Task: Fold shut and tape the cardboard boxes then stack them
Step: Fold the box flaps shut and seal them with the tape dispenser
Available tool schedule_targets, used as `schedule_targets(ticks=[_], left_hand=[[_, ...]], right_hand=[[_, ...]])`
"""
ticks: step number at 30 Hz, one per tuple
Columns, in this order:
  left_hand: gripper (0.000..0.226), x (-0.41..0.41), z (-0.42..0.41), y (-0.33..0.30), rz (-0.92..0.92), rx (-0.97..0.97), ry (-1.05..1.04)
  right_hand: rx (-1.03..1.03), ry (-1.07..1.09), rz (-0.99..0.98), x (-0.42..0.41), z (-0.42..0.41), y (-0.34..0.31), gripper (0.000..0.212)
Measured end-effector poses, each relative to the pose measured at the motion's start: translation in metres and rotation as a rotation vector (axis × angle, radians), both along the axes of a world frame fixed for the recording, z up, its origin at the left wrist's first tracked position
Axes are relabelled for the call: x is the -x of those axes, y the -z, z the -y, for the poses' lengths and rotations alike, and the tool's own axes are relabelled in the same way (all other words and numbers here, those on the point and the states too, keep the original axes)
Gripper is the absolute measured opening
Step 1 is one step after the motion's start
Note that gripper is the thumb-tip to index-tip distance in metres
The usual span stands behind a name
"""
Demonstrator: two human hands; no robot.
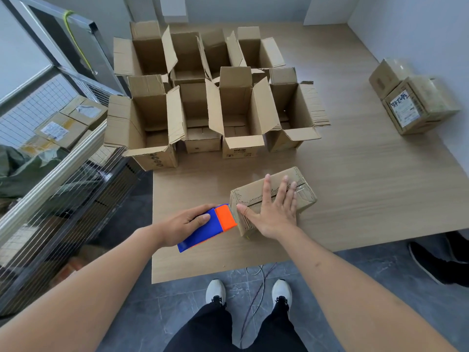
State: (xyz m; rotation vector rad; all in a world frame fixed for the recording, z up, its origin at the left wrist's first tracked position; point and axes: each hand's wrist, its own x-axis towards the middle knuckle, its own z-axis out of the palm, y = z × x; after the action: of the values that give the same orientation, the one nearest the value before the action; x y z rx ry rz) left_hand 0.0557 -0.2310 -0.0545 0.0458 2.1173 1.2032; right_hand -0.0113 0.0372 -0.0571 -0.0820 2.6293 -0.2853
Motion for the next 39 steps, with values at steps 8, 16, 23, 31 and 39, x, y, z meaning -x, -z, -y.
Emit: schedule_targets(ticks=[8, 16, 23, 31, 39], left_hand=[[0.029, 0.011, -0.005, 0.005, 0.018, 0.081, 0.040], [0.043, 0.045, -0.004, -0.014, 0.109, 0.202, 0.122], [0.048, 0.050, 0.010, -0.013, 0.189, 0.342, 0.153], [0.041, 0.043, 0.031, -0.040, 0.015, 0.168, 0.100], [0.078, 0.028, 0.052, -0.069, -0.155, 0.191, 0.078]], right_hand=[[-0.020, -0.011, 0.048, 0.000, 0.002, -0.005, 0.118], [-0.043, -0.021, 0.058, 0.002, 0.005, -0.008, 0.118], [-0.084, -0.038, 0.089, 0.005, 0.003, -0.010, 0.118], [-0.155, -0.022, -0.033, -0.001, 0.032, -0.016, 0.131], [-0.144, -0.310, -0.041, -0.015, 0.023, -0.026, 0.141]])
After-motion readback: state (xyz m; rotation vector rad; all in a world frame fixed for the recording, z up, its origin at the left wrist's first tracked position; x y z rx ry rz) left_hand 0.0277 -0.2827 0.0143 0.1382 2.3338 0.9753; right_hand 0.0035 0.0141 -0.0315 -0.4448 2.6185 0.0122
